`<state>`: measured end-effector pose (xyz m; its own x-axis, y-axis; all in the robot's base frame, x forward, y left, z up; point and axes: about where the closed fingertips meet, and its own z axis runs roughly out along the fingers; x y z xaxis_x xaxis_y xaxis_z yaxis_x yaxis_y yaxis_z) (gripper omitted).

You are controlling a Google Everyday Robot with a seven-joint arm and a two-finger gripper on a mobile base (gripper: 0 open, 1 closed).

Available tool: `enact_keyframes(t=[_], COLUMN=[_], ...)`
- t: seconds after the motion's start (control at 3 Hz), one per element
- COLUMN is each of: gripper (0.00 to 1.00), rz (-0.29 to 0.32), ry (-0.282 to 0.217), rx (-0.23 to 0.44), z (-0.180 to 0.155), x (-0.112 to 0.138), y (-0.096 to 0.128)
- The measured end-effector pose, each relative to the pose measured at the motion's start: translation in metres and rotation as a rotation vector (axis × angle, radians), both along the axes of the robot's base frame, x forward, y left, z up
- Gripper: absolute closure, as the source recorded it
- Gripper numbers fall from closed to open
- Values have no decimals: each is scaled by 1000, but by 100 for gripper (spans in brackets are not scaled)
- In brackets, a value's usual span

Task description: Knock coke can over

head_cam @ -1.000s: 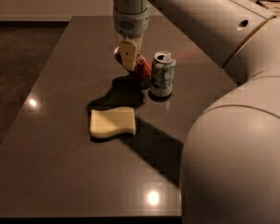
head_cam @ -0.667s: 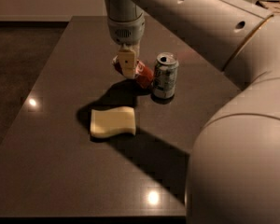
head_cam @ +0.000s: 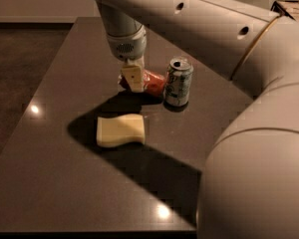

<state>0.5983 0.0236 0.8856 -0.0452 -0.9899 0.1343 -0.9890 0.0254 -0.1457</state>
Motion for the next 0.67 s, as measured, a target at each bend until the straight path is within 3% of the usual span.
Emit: enact_keyframes(t=[0.33, 0.67], gripper=[0, 0], rz=[37, 42], ry=[23, -5], rx=[-17, 8], z=[-7, -7], x=[-7, 1], y=[0, 6])
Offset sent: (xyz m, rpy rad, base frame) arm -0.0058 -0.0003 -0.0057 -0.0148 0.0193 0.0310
